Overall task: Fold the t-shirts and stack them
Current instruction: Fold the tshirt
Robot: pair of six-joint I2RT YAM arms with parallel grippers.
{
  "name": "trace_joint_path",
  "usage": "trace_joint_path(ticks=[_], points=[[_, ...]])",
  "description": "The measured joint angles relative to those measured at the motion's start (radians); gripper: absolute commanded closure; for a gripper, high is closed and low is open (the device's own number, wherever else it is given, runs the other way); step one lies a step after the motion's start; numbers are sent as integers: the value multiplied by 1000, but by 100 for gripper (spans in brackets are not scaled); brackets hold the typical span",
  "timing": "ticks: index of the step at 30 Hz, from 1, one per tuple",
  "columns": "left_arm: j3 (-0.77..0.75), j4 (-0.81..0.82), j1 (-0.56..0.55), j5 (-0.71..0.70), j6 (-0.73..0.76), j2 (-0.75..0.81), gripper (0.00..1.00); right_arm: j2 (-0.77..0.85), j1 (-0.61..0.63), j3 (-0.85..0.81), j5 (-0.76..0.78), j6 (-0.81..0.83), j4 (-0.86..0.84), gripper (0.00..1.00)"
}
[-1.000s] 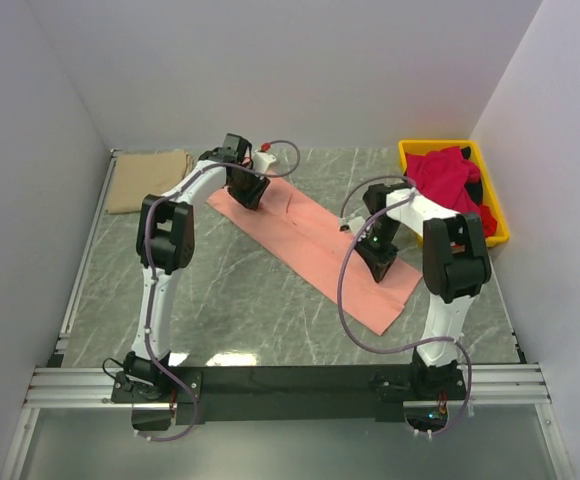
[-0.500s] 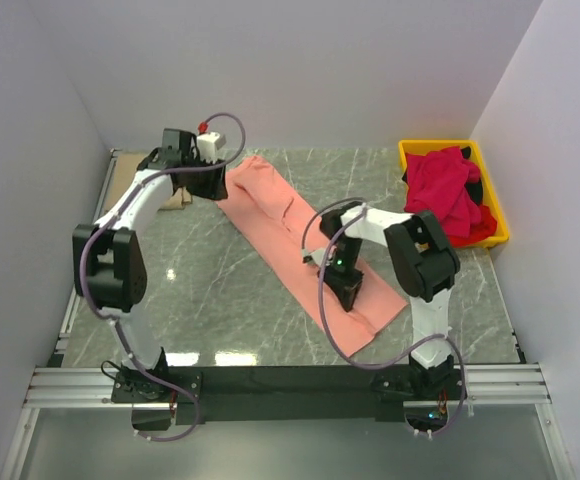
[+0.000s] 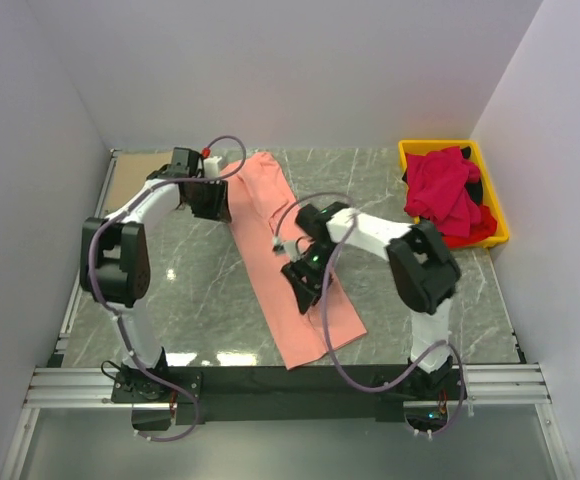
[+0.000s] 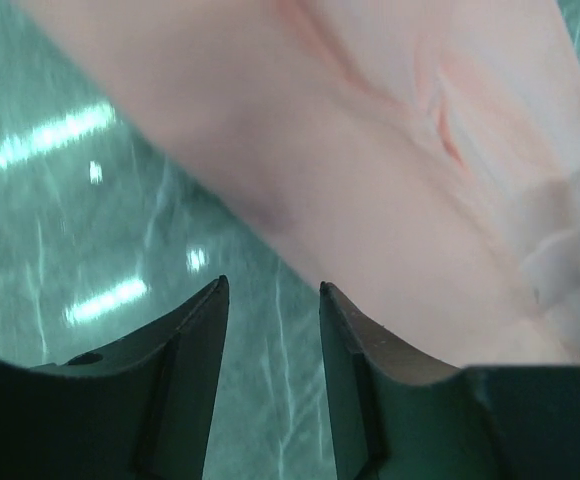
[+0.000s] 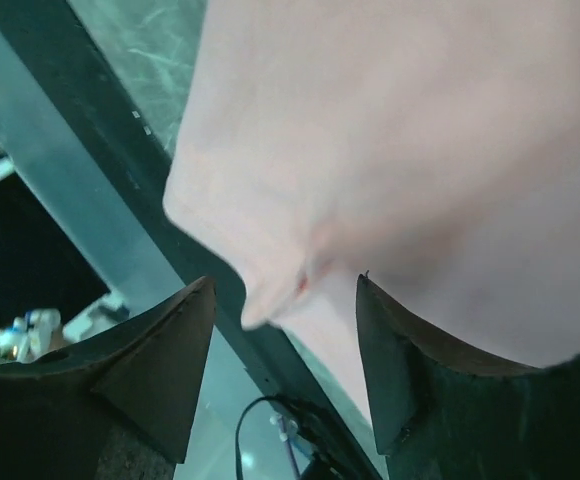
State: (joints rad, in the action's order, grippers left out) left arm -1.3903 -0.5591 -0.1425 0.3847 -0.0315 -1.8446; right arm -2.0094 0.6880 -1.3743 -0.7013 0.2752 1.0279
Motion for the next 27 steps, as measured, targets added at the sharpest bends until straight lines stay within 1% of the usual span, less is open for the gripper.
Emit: trace_joint_path(ticks=[1, 4, 5, 6, 7, 8, 10, 11, 14, 15, 19, 22, 25, 27], points=[[-34, -3, -6, -3, 0, -30, 54, 38, -29, 5, 1, 11, 1, 36], [-135, 5, -34, -27, 0, -130, 55, 147, -118, 6, 8, 40, 3, 46], [-167, 7, -45, -35, 0, -166, 56, 175, -146, 6, 16, 47, 3, 53], [-199, 3, -55, -43, 0, -201, 56, 193, -170, 6, 24, 55, 3, 57], [-232, 1, -64, -50, 0, -238, 57, 200, -186, 6, 32, 60, 3, 60], [-258, 2, -71, -56, -2, -269, 58, 198, -198, 8, 39, 62, 2, 68], [-313, -11, -83, -67, -5, -333, 59, 177, -211, 21, 48, 63, -9, 75], [-335, -12, -89, -71, -5, -359, 59, 169, -216, 30, 53, 61, -12, 82], [-425, -31, -105, -79, -1, -424, 59, 150, -231, 70, 64, 58, -29, 91], [-452, -34, -109, -83, 8, -439, 59, 150, -235, 79, 68, 56, -31, 93], [-617, -76, -142, -96, 47, -542, 58, 150, -237, 92, 68, 51, -59, 93], [-736, -90, -167, -93, 73, -614, 56, 145, -237, 100, 64, 51, -79, 94], [-813, -92, -181, -87, 85, -659, 52, 119, -236, 100, 55, 50, -94, 94], [-838, -87, -186, -78, 98, -674, 49, 94, -230, 100, 51, 45, -104, 94]])
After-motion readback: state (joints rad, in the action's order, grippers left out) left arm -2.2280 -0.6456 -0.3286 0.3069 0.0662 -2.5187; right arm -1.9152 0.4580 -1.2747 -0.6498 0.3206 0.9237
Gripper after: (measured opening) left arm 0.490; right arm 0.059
